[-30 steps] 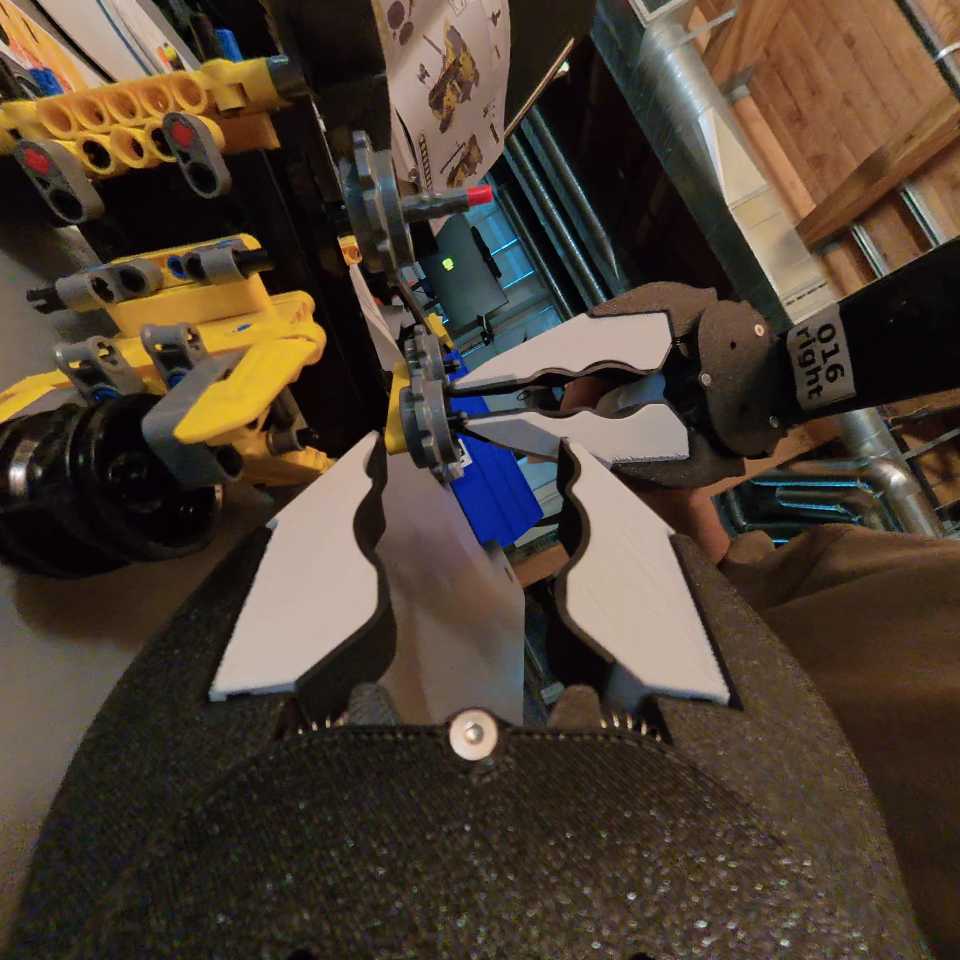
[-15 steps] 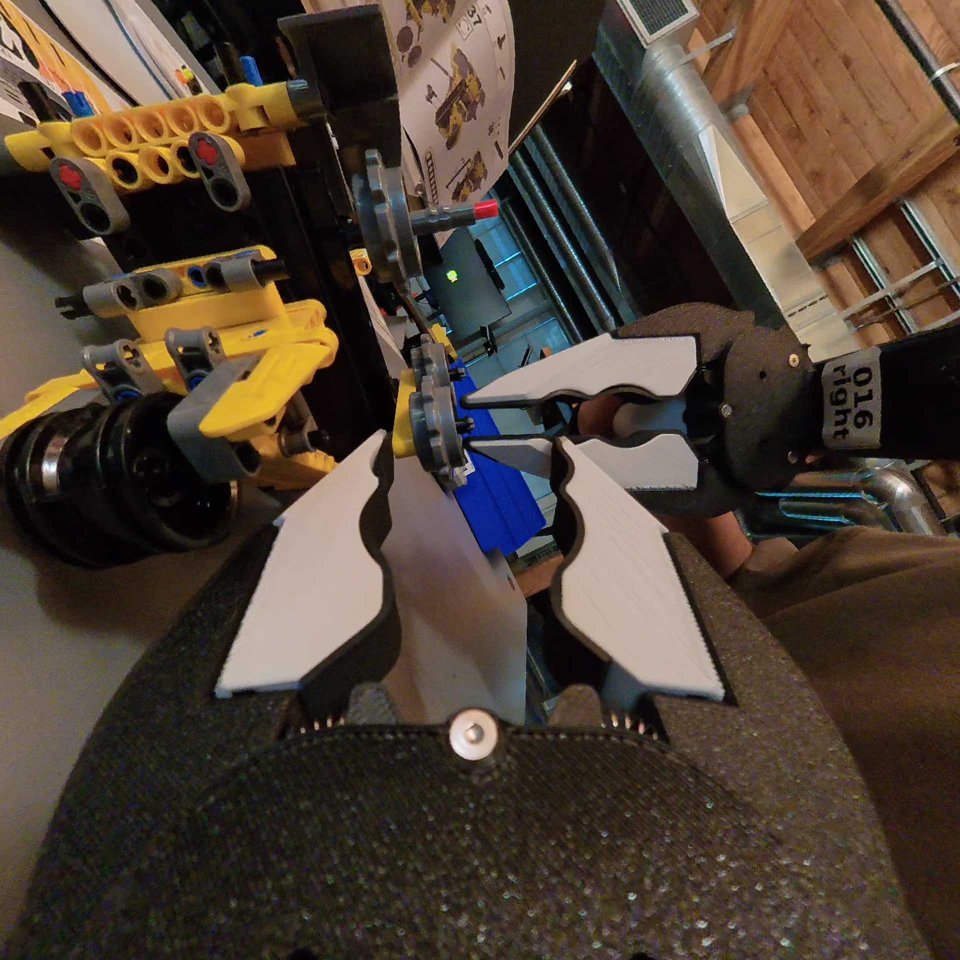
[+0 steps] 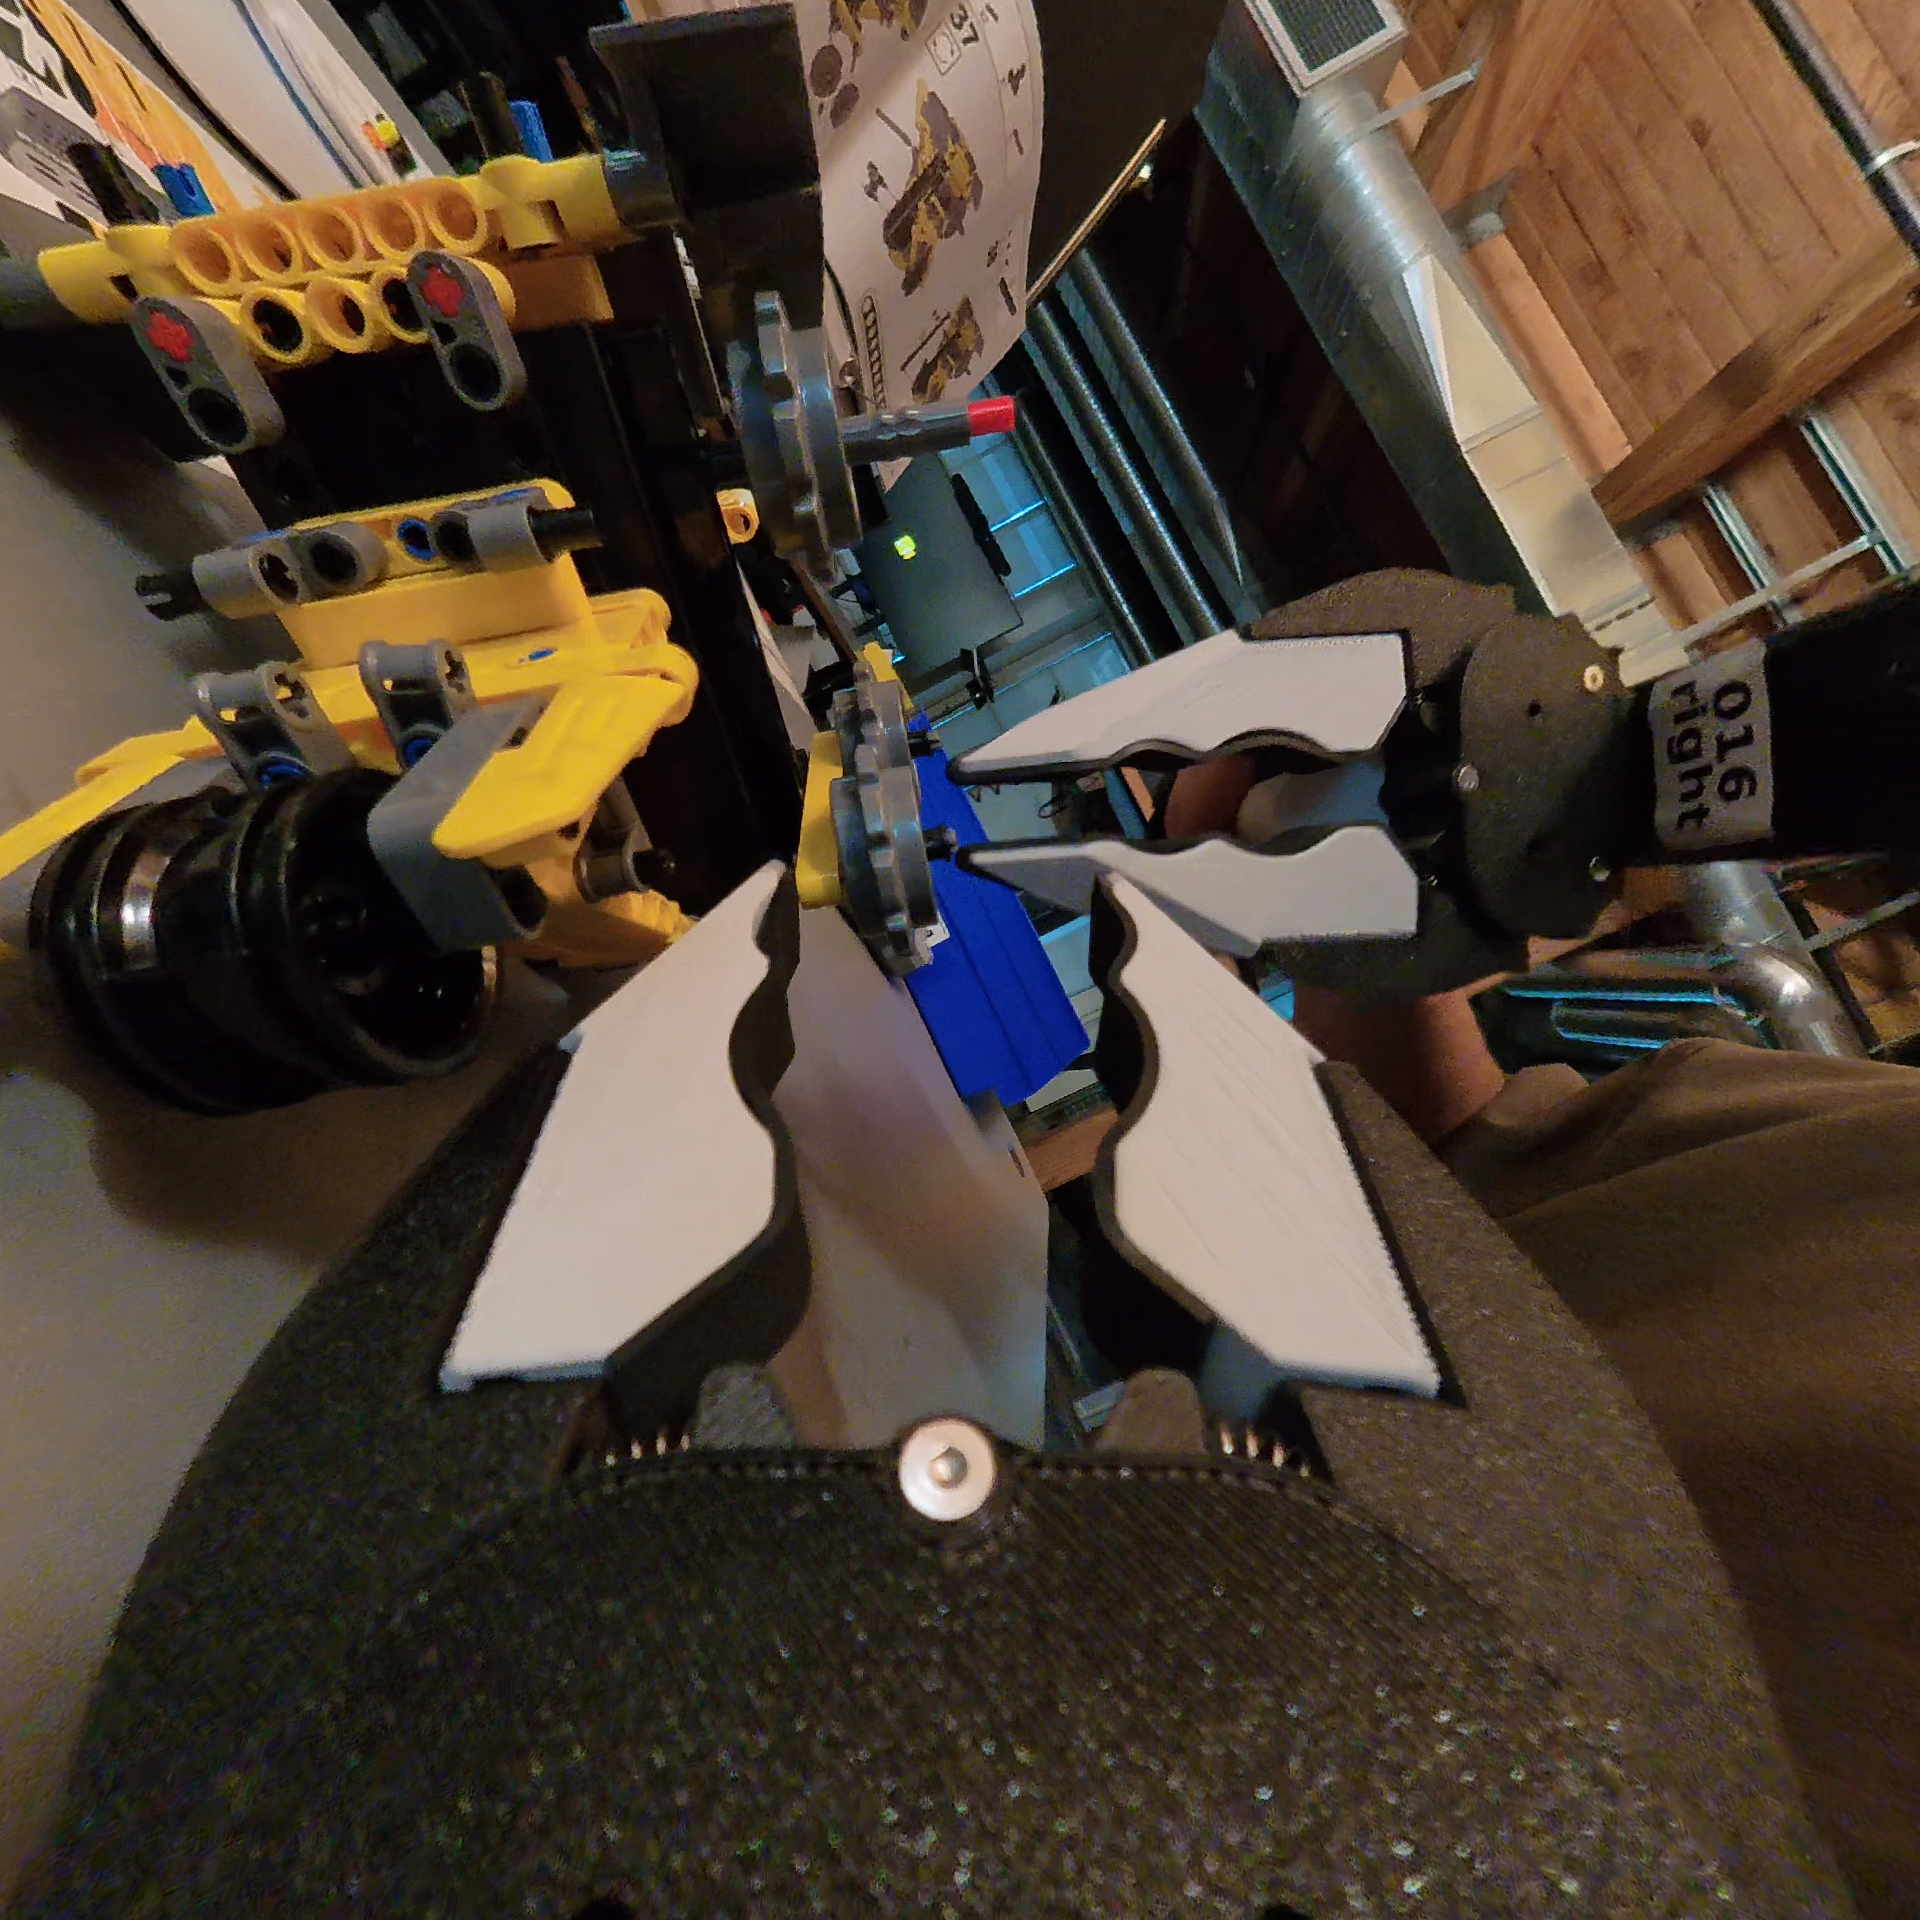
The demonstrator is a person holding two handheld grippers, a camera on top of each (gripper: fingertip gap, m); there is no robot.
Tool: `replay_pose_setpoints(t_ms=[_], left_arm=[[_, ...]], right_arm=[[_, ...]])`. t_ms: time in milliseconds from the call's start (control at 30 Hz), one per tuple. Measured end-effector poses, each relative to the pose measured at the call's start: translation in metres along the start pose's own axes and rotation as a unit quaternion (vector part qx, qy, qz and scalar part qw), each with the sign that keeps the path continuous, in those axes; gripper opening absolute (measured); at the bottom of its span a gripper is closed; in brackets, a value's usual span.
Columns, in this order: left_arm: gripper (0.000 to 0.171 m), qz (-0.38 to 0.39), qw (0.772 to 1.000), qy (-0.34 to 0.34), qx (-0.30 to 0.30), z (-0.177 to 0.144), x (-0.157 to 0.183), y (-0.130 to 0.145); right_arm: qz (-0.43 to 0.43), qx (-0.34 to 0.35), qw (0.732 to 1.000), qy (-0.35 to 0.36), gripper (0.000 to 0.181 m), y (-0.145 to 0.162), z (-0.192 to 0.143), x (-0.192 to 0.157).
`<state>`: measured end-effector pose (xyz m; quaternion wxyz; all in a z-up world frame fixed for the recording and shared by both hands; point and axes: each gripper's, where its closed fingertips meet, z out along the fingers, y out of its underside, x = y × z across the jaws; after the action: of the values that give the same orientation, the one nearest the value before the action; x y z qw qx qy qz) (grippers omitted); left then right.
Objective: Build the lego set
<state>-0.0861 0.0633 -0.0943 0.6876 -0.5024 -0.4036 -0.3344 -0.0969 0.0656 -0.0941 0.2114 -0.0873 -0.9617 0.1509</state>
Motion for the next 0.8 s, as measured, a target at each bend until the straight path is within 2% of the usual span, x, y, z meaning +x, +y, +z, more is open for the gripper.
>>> replay_pose_setpoints(t_ms=[200,433,800], left_arm=[[0.061,0.0,1.0,0.013,-0.001,-0.001,0.004,0.001],[0.078,-0.005,0.999,0.049,-0.004,-0.003,0.013,0.002],[0.076,-0.007,0.999,0.045,-0.005,-0.003,0.012,0.003]], right_arm=[[0.063,0.031,0.997,-0.043,0.01,-0.004,-0.004,-0.003],[0.043,0.027,0.998,-0.036,0.008,-0.003,0.003,-0.003],[0.039,0.013,0.999,-0.037,0.005,-0.004,0.004,-0.005]])
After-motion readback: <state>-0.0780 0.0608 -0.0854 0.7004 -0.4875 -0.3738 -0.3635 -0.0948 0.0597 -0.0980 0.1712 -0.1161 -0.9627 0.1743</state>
